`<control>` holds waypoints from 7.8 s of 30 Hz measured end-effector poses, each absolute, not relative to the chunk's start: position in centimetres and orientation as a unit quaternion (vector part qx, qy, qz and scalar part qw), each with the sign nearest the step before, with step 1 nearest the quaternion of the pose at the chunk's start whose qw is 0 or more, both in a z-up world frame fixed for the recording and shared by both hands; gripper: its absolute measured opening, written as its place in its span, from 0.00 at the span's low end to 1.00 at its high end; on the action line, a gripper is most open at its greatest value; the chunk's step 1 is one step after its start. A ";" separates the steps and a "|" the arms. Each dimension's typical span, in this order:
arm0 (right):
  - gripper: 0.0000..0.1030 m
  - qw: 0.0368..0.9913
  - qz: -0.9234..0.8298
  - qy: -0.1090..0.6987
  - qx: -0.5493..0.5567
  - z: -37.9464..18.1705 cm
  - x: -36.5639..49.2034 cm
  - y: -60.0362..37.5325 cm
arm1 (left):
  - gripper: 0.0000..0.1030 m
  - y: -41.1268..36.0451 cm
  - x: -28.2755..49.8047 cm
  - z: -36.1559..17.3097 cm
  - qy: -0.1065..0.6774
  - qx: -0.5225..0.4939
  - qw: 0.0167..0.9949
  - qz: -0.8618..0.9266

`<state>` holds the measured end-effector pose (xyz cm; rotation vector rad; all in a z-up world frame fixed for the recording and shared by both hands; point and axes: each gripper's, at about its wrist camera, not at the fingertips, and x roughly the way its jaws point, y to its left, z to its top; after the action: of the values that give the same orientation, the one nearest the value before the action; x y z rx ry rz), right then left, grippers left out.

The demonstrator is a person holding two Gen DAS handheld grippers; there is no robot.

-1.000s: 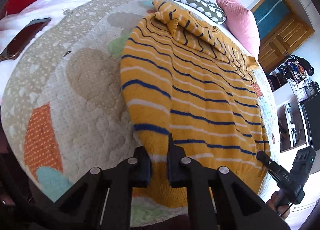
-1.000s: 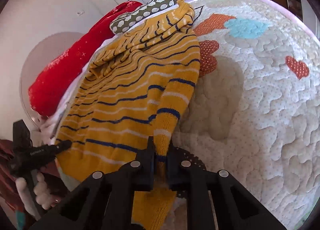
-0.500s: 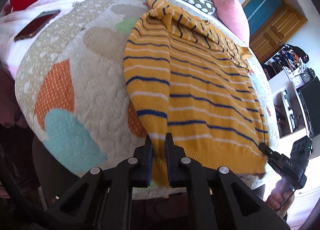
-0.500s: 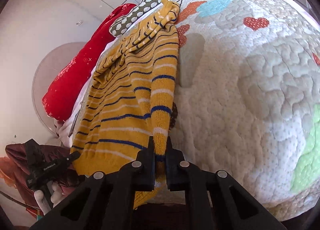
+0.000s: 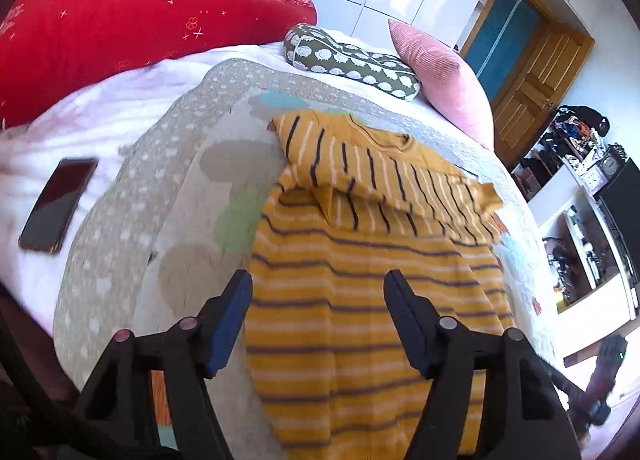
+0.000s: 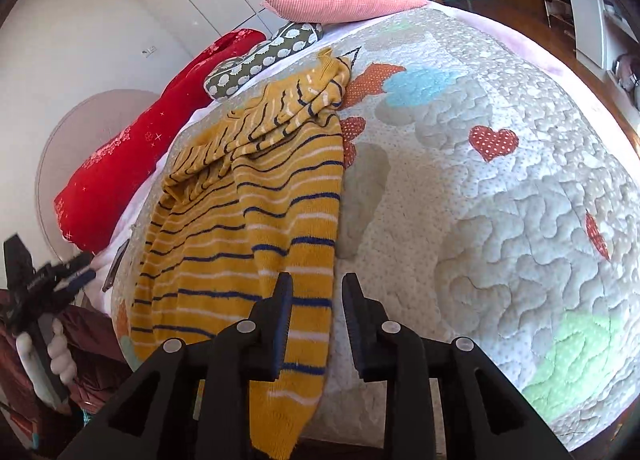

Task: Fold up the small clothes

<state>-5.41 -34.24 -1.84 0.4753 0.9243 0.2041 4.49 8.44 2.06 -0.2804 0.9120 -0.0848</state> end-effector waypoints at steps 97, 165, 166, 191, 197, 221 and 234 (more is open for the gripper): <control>0.08 0.850 0.172 0.408 0.285 5.6 12.9 -29.1 | 0.10 7.1 15.8 0.8 0.455 -0.300 0.834 -0.085; 0.64 0.845 0.082 0.443 0.288 -5.5 13.2 -32.2 | 0.23 8.5 17.5 -7.9 0.548 -0.210 0.801 -0.117; 0.30 0.837 0.088 0.457 0.288 -5.7 13.7 -31.7 | 0.22 8.7 17.3 -7.6 0.548 -0.215 0.800 -0.115; 0.24 0.866 0.049 0.422 0.263 2.0 3.6 -34.4 | 0.38 16.0 7.8 -4.7 0.504 -0.271 0.818 -0.060; 0.43 0.855 0.184 0.437 0.210 6.1 8.2 -23.8 | 0.43 14.4 6.4 -5.6 0.495 -0.263 0.824 -0.079; 0.14 0.797 0.133 0.562 -0.176 -3.8 25.6 4.0 | 0.11 12.8 8.2 -8.2 0.464 -0.343 0.807 -0.123; 0.12 0.862 0.146 0.481 0.061 5.4 21.8 -15.3 | 0.11 -5.9 6.5 0.6 0.453 -0.223 0.814 -0.286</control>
<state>21.80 -15.34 5.38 0.1280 1.0095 0.3070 6.52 -5.92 0.58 -0.4764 0.9674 -0.6107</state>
